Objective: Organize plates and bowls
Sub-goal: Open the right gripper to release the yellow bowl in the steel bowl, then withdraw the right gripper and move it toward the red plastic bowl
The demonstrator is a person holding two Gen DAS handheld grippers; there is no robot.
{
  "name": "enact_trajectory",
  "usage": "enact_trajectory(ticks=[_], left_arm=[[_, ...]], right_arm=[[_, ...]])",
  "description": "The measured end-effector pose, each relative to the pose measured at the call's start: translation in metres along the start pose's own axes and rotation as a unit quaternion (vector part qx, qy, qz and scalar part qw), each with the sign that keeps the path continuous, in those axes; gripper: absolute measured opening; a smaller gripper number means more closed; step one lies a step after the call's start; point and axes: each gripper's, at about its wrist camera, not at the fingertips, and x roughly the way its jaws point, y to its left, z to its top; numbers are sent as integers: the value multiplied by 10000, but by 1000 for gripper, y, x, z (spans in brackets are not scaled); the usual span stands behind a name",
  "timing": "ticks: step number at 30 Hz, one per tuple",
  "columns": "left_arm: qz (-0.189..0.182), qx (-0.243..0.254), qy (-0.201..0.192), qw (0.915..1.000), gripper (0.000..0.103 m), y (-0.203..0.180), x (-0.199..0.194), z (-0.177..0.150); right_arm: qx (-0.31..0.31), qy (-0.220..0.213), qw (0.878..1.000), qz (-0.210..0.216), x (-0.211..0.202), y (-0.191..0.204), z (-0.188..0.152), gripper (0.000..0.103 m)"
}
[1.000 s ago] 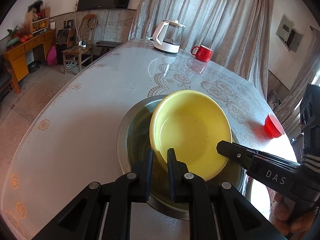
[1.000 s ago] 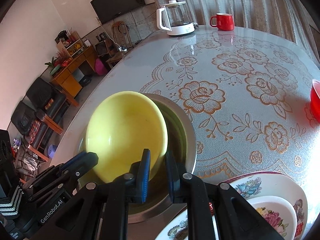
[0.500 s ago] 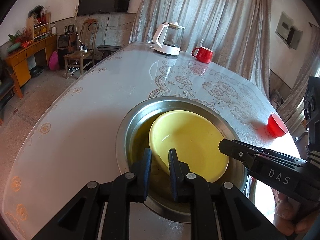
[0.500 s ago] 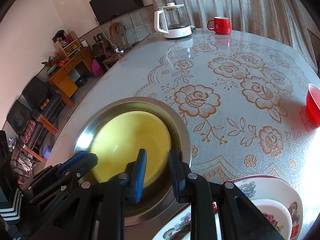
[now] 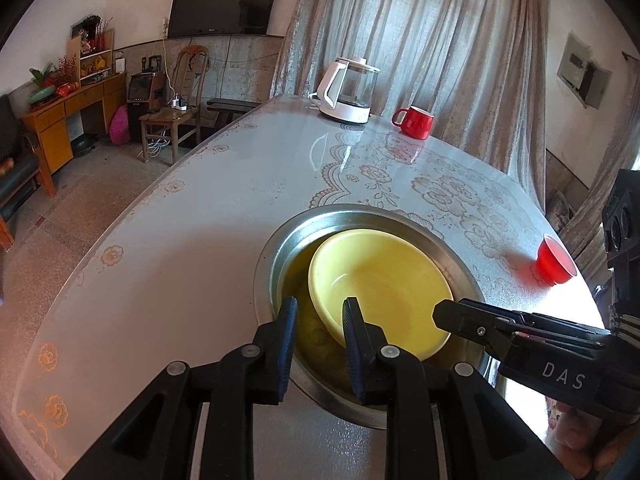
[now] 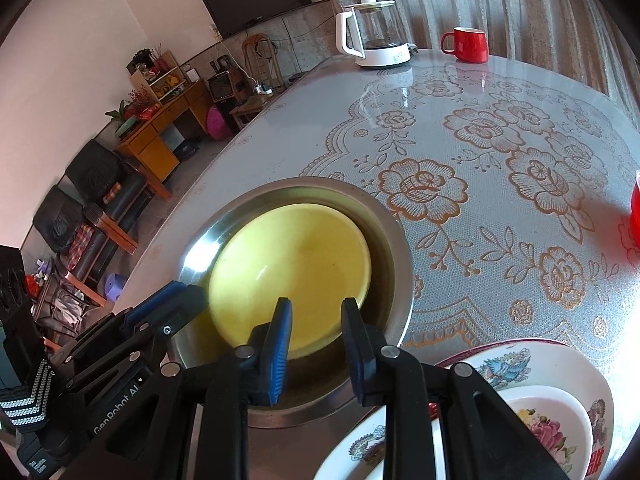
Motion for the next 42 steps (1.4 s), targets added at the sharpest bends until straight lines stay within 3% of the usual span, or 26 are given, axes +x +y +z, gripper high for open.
enact_trajectory(ticks=[5, 11, 19, 27, 34, 42], left_arm=[[100, 246, 23, 9996, 30, -7, 3, 1], [117, 140, -90, 9998, 30, -5, -3, 3], [276, -278, -121, 9992, 30, 19, -10, 4], [272, -363, -160, 9988, 30, 28, -16, 3], [75, 47, -233, 9997, 35, 5, -23, 5], [-250, 670, -194, 9973, 38, -41, -24, 8]], right_arm=[[-8, -71, 10000, -13, -6, -1, -3, 26], [-53, -113, 9999, -33, -6, 1, 3, 26], [-184, 302, 9990, 268, 12, 16, 6, 26], [-308, 616, 9950, 722, 15, 30, -8, 27], [-224, 121, 9975, 652, -12, 20, -5, 28], [146, -354, 9987, 335, -53, -20, -10, 29]])
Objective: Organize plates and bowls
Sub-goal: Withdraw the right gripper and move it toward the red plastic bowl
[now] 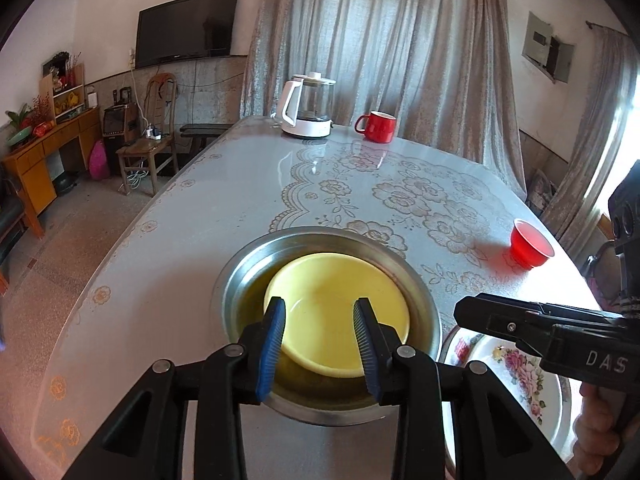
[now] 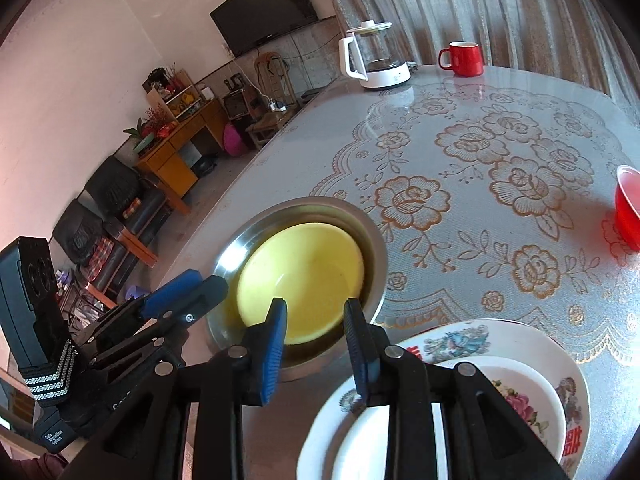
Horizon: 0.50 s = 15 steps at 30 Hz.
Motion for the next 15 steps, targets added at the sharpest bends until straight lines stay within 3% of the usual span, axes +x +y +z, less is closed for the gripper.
enact_trajectory(ticks=[3, 15], left_arm=[[-119, 181, 20, 9998, 42, -17, 2, 4], [-416, 989, 291, 9938, 42, -92, 24, 15]], right_arm=[[191, -172, 9996, -109, -16, -19, -2, 29], [1026, -627, 9904, -680, -71, -110, -19, 29]])
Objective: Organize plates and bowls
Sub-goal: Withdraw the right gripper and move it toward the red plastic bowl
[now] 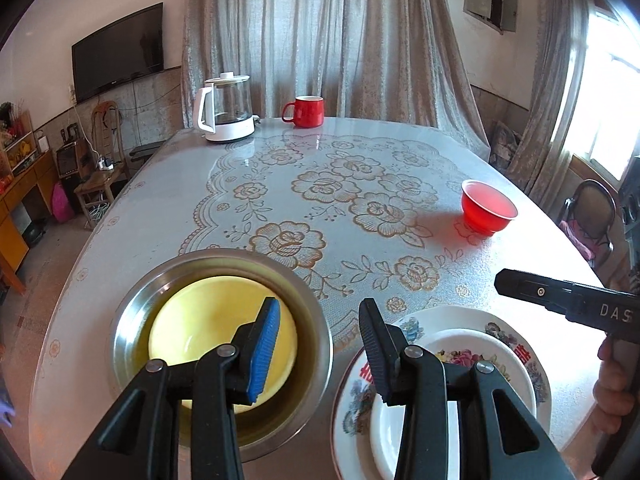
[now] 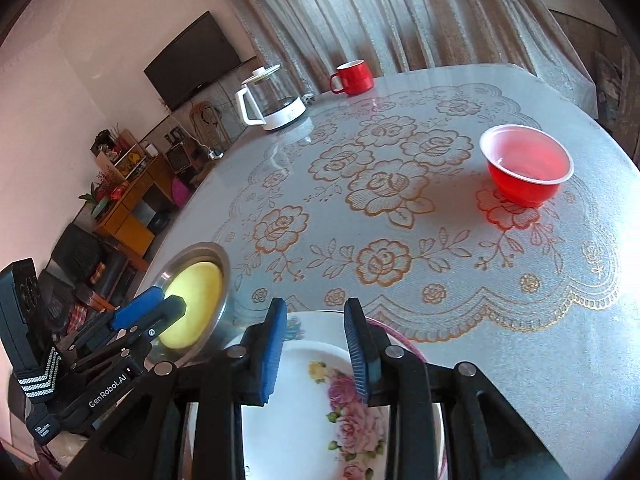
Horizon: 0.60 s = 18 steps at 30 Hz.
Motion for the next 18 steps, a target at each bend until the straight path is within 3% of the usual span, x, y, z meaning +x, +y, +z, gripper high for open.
enact_trajectory(ticks=[13, 18], left_arm=[[-749, 87, 828, 9937, 42, -62, 55, 41], [-945, 167, 921, 9911, 41, -88, 74, 61]], right_arm=[[1008, -481, 9917, -629, -33, -110, 15, 29], [1361, -702, 9850, -792, -37, -145, 29, 29]])
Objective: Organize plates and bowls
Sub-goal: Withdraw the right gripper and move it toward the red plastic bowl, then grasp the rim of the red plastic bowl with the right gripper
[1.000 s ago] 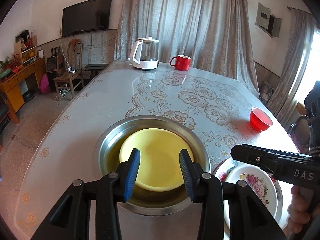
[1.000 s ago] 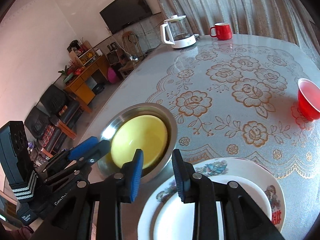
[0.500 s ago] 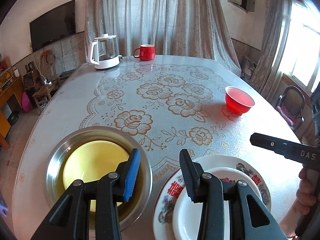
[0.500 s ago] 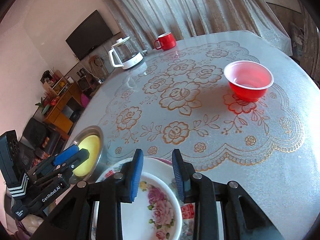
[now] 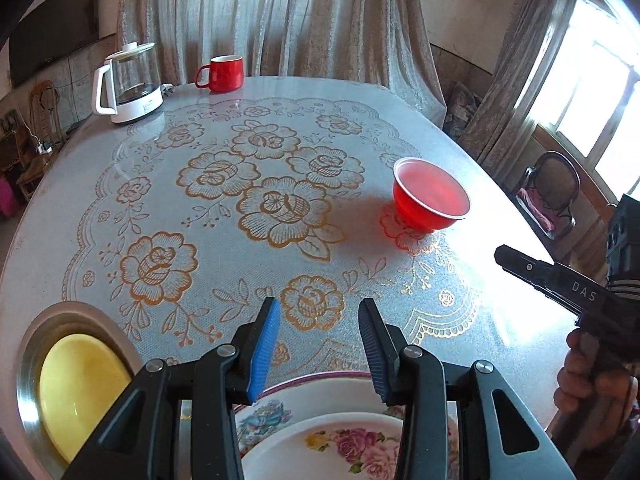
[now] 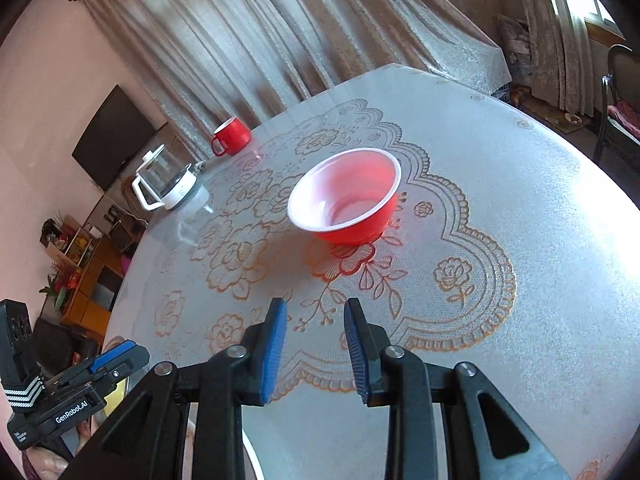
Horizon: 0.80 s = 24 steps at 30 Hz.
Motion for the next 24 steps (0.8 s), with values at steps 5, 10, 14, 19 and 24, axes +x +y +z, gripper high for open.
enact_trajectory(ticks=[5, 10, 14, 19, 24], left_arm=[[-224, 61, 65, 9997, 34, -22, 25, 25], [-544, -344, 200, 9977, 34, -32, 54, 50], [-857, -547, 196, 9946, 34, -41, 78, 67], [-1041, -692, 150, 9920, 34, -54, 108, 85], [-1039, -791, 512, 9901, 17, -58, 143, 92]], right_arm=[[279, -93, 9995, -113, 16, -20, 22, 29], [606, -114, 9979, -214, 36, -39, 37, 29], [871, -175, 9958, -200, 45, -54, 49, 29], [1051, -221, 9941, -179, 55, -65, 63, 25], [930, -50, 9955, -196, 71, -63, 70, 9]])
